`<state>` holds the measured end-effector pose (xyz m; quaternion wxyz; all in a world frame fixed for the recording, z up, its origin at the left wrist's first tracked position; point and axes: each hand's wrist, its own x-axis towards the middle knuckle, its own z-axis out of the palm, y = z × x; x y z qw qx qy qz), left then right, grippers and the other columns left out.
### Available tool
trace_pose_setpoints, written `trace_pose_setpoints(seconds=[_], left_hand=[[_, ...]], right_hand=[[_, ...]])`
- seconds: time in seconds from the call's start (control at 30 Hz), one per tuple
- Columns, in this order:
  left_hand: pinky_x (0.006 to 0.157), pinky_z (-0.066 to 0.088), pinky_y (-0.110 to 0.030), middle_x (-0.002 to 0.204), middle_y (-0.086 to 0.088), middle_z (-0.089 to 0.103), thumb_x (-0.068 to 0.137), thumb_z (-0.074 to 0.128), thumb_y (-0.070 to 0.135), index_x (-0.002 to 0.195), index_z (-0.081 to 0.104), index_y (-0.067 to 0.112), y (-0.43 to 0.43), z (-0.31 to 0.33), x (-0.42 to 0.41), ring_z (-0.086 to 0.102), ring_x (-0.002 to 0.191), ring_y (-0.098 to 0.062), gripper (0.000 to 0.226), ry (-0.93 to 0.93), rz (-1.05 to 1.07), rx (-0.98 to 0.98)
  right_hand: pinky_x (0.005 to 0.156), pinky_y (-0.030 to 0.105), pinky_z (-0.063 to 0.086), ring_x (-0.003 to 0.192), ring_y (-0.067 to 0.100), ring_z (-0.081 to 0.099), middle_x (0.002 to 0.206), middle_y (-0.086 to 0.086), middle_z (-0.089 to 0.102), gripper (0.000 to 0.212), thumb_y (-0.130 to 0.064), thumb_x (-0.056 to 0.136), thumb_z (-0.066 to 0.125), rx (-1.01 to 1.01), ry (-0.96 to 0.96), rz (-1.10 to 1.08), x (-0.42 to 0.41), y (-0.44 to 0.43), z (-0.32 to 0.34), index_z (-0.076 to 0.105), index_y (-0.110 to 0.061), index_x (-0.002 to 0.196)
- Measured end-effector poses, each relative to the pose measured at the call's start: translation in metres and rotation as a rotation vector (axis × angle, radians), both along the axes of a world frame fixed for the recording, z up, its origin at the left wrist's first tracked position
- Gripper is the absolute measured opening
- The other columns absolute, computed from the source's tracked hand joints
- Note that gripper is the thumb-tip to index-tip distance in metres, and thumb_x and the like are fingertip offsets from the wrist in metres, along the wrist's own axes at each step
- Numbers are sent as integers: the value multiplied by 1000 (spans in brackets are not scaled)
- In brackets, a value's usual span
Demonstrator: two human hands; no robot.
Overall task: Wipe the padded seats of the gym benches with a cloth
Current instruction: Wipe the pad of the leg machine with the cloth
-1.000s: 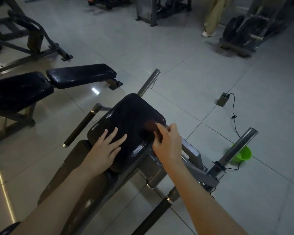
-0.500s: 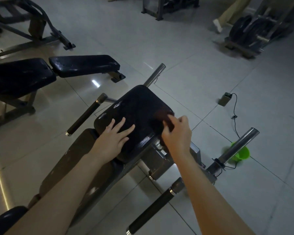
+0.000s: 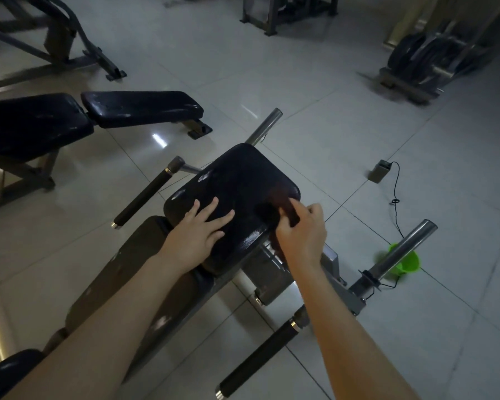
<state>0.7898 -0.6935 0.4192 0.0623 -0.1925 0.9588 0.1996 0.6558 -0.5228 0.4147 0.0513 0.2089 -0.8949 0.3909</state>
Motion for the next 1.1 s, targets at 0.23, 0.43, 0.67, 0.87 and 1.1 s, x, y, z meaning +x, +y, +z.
trace_pose_setpoints(seconds=[0.23,0.43,0.67,0.87,1.1], left_hand=[[121,13,-45,164,8,0,105,37,35,151,18,47,0,1,3,-5,151,-29,51,2,7,-25],[121,17,-45,163,11,0,103,37,38,147,16,52,-3,-5,1,-4,150,-25,50,15,22,-17],[119,20,-46,163,11,0,103,40,36,148,17,52,1,-5,1,-4,151,-25,52,10,59,-16],[117,25,-45,163,12,0,103,39,36,148,18,52,-1,-5,-2,-5,150,-24,52,30,49,3],[118,25,-43,163,11,2,104,39,38,149,19,50,2,-1,-1,-2,151,-24,51,22,26,-18]], right_hand=[[56,26,52,66,12,49,89,2,55,33,-18,83,77,175,265,377,-7,16,0,72,-17,115],[67,13,44,72,4,45,96,-3,49,34,-25,91,68,-16,13,19,1,-2,-5,66,-19,125],[62,17,42,73,13,53,93,3,57,35,-15,83,76,142,212,447,27,20,-15,70,-16,118],[65,15,42,70,9,44,94,2,52,32,-24,92,68,117,141,154,-31,18,5,68,-18,124],[69,11,42,74,1,44,96,-3,46,34,-21,93,66,-45,-12,113,39,3,-14,64,-21,127]])
